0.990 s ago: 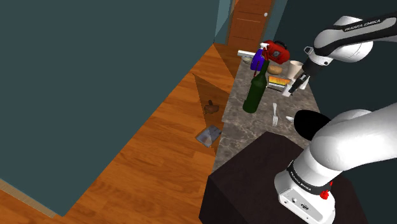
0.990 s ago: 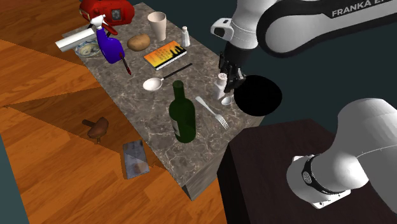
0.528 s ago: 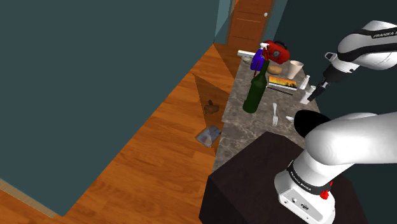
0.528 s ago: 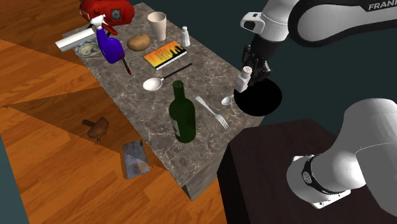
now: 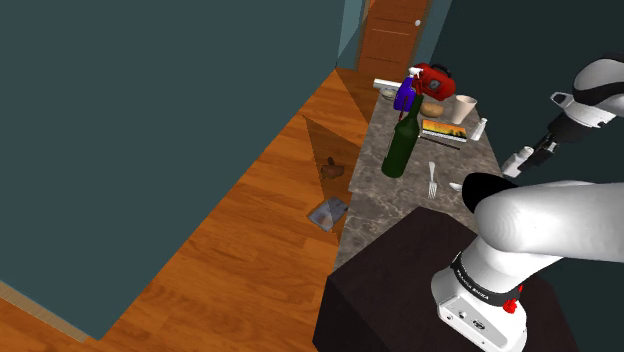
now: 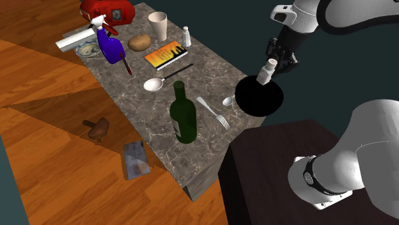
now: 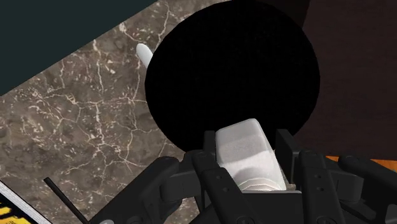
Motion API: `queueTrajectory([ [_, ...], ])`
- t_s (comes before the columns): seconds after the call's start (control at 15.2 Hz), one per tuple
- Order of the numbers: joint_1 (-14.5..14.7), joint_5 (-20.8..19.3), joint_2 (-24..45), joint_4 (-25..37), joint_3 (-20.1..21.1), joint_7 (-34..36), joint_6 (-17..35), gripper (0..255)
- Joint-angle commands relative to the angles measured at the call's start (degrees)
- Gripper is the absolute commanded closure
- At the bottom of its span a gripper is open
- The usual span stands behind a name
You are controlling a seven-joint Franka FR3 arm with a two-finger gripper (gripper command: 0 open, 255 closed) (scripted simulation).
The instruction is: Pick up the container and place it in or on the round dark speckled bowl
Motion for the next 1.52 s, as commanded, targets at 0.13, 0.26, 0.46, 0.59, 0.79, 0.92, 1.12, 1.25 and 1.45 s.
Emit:
queueTrajectory([
  [0.13,-0.6,-1.4,0.5,-1.8,-2.3,-0.8,2.6,255],
  [0.26,-0.1,-2.0,1.4,-2.6,-3.6,-1.0,4.4,255],
  [0.46,0.7,-2.9,2.9,-3.6,-5.8,-1.3,7.2,255],
  [0.59,1.3,-3.4,4.0,-4.3,-7.4,-1.5,9.2,255],
  [0.79,2.6,-4.1,5.8,-5.2,-9.9,-1.8,12.2,255],
  [0.92,2.6,-4.1,5.8,-5.2,-9.9,-1.8,12.2,255],
  [1.12,2.6,-4.1,5.8,-5.2,-9.9,-1.8,12.2,255],
  [1.25,2.6,-4.1,5.8,-5.2,-9.9,-1.8,12.2,255],
  [1.45,2.6,-4.1,5.8,-5.2,-9.9,-1.8,12.2,0],
])
